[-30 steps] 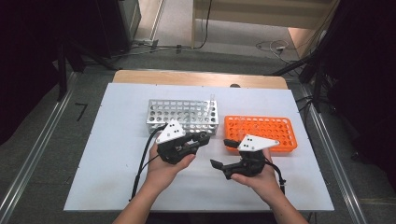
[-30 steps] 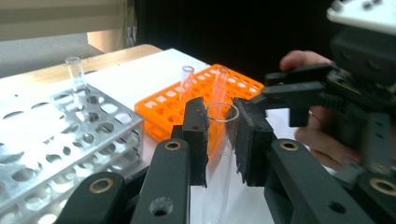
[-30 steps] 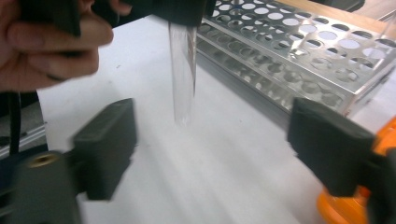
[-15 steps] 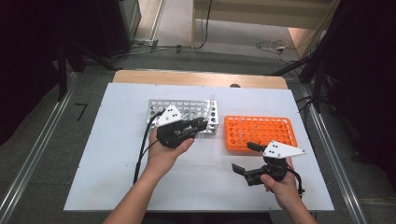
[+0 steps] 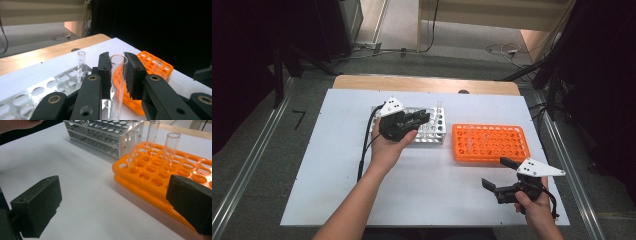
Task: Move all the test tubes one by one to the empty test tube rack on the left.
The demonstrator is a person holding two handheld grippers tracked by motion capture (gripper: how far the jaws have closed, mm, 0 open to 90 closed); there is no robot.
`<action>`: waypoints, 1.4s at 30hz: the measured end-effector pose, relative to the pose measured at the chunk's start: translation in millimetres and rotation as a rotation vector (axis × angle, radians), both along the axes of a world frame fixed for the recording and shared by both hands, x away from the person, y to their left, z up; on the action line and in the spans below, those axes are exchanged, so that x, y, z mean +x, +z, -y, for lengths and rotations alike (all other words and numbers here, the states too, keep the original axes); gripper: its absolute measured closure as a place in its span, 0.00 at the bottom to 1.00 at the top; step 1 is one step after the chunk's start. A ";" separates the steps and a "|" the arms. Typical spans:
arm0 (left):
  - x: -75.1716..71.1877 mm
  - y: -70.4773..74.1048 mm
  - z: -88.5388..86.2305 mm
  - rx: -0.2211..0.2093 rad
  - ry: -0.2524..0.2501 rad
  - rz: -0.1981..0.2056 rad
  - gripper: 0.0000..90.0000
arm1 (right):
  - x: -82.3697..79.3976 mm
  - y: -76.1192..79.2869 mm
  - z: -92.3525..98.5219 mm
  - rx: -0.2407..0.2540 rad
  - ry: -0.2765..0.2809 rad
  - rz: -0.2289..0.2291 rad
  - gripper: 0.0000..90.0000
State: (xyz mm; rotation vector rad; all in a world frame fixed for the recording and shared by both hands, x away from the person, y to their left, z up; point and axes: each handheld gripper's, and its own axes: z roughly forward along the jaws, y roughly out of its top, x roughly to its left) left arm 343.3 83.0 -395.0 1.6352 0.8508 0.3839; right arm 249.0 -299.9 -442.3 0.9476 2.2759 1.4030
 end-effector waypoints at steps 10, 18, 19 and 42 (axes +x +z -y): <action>24.5 1.2 -5.8 0.007 0.041 -0.002 0.85 | 5.7 -7.7 12.5 -0.005 -0.036 -0.014 0.00; 44.4 5.4 -0.5 0.019 0.058 0.009 0.85 | 5.9 -9.5 18.9 -0.007 -0.061 -0.009 0.00; 47.4 5.8 -0.6 0.010 0.060 0.009 0.85 | 5.8 -9.7 19.4 -0.008 -0.061 -0.007 0.00; 95.7 -9.5 27.5 0.033 0.132 0.020 0.85 | 6.3 -11.9 23.9 0.000 -0.073 -0.027 0.00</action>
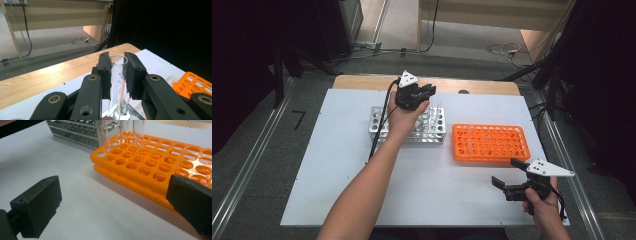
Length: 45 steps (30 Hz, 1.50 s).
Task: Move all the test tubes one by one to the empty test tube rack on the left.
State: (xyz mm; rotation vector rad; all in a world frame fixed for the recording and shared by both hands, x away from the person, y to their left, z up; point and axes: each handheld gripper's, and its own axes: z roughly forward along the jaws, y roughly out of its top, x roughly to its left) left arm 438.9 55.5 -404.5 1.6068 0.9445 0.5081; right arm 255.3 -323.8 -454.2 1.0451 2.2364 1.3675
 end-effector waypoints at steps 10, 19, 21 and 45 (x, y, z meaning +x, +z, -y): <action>5.3 -10.2 6.8 0.028 0.002 -0.003 0.85 | 0.7 0.1 0.8 0.002 0.001 0.000 0.00; 6.0 -16.6 13.0 0.068 0.001 -0.051 0.85 | 0.6 0.4 1.0 0.003 -0.001 0.002 0.00; 6.1 -18.5 14.9 0.085 0.003 -0.066 0.84 | 0.5 0.5 0.9 0.003 -0.001 0.002 0.00; 6.1 -21.8 9.8 0.084 -0.022 -0.211 0.65 | 1.2 0.0 -0.8 0.001 0.007 -0.001 0.00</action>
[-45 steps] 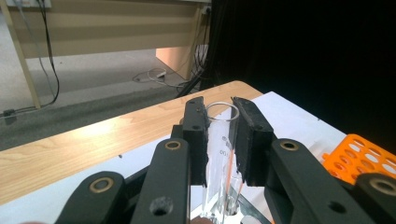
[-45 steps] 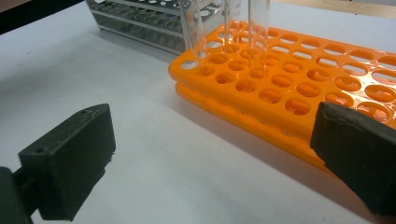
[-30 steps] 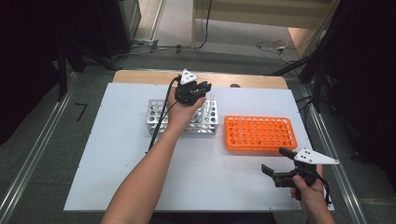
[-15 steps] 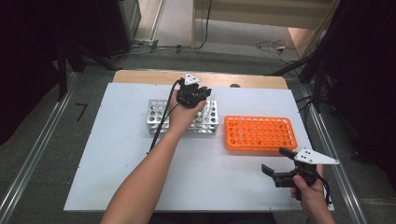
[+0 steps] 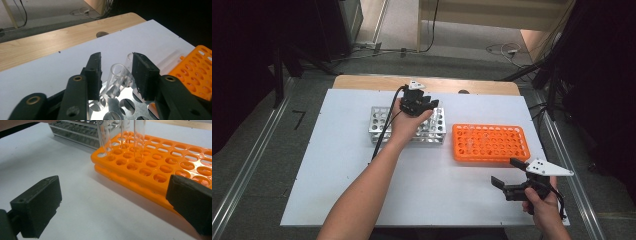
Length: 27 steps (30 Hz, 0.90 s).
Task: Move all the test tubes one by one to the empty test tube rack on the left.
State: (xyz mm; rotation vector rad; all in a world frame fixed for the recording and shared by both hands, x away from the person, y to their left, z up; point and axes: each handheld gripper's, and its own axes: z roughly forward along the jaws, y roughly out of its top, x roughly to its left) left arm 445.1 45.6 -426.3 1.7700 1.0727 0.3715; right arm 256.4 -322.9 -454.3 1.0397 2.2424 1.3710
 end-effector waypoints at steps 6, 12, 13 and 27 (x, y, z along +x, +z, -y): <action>-12.1 4.6 -5.7 -0.036 -0.043 -0.007 0.45 | 0.4 0.0 -1.0 0.000 0.000 0.002 0.00; -32.2 9.6 -12.4 -0.050 -0.058 0.016 0.24 | 1.5 0.4 -3.4 -0.001 0.002 0.009 0.00; -36.0 10.3 -13.4 -0.049 -0.058 0.022 0.21 | 1.6 0.6 -3.7 -0.002 0.002 0.010 0.00; -85.5 19.3 -34.3 -0.084 -0.096 0.068 0.00 | 5.3 5.0 -9.9 0.000 -0.002 0.018 0.00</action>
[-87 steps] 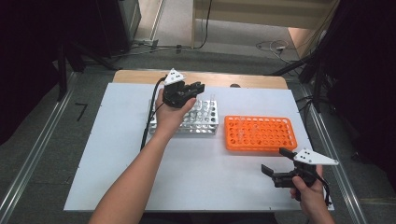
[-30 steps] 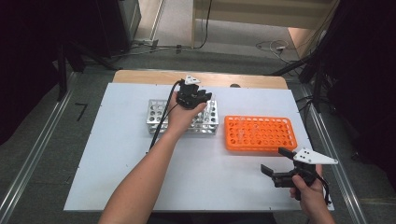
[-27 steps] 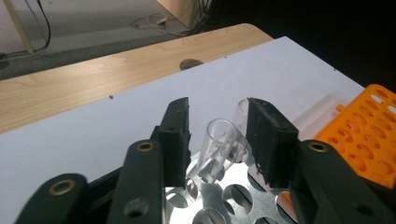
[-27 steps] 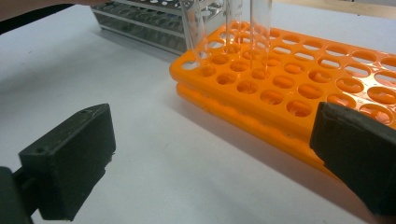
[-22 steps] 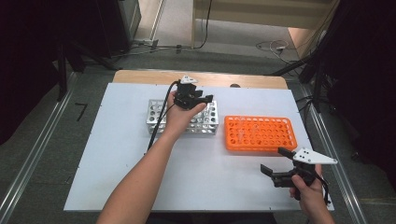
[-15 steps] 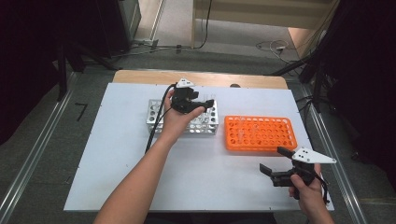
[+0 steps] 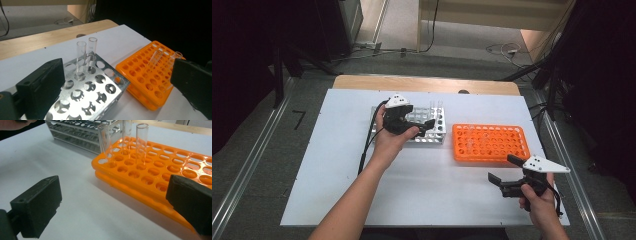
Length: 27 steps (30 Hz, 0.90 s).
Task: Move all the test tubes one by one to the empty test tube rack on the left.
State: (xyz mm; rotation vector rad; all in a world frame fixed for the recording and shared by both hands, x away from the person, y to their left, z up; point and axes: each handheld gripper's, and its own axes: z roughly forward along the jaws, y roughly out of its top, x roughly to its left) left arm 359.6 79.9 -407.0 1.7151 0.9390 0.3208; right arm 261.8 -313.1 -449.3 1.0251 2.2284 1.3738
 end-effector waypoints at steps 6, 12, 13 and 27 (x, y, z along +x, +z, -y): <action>-20.5 1.8 -2.4 -0.010 -0.024 0.019 0.00 | 3.6 4.7 -11.2 0.004 0.010 0.002 0.00; -44.1 2.2 -7.5 -0.053 -0.025 0.030 0.00 | 10.9 14.0 -19.2 0.010 0.005 -0.005 0.00; -48.5 1.4 -8.1 -0.047 -0.023 0.037 0.00 | 12.6 15.1 -20.2 0.006 0.002 -0.006 0.00; -77.3 -14.1 -17.2 -0.011 -0.031 0.033 0.00 | 50.5 25.8 -22.1 0.028 -0.074 -0.025 0.00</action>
